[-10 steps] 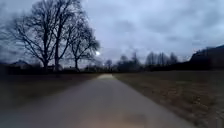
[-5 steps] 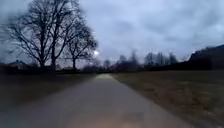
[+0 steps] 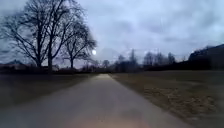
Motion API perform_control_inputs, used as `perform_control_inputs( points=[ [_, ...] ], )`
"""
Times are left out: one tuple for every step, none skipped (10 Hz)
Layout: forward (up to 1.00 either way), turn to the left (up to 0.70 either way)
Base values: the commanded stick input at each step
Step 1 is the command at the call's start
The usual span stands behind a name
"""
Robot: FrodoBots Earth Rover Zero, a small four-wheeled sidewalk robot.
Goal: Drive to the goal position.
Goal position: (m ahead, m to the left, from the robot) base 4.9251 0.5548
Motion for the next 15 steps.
perform_control_inputs(
  points=[
    [1.0, 0.04],
    [1.0, 0.04],
    [1.0, 0.04],
    [1.0, 0.04],
    [1.0, 0.04],
    [1.0, 0.04],
    [1.0, 0.04],
    [1.0, 0.04],
    [1.0, 0.05],
    [1.0, 0.42],
    [1.0, 0.25],
    [1.0, 0.09],
    [1.0, 0.04],
    [1.0, 0.04],
    [1.0, 0.04]
  ],
)
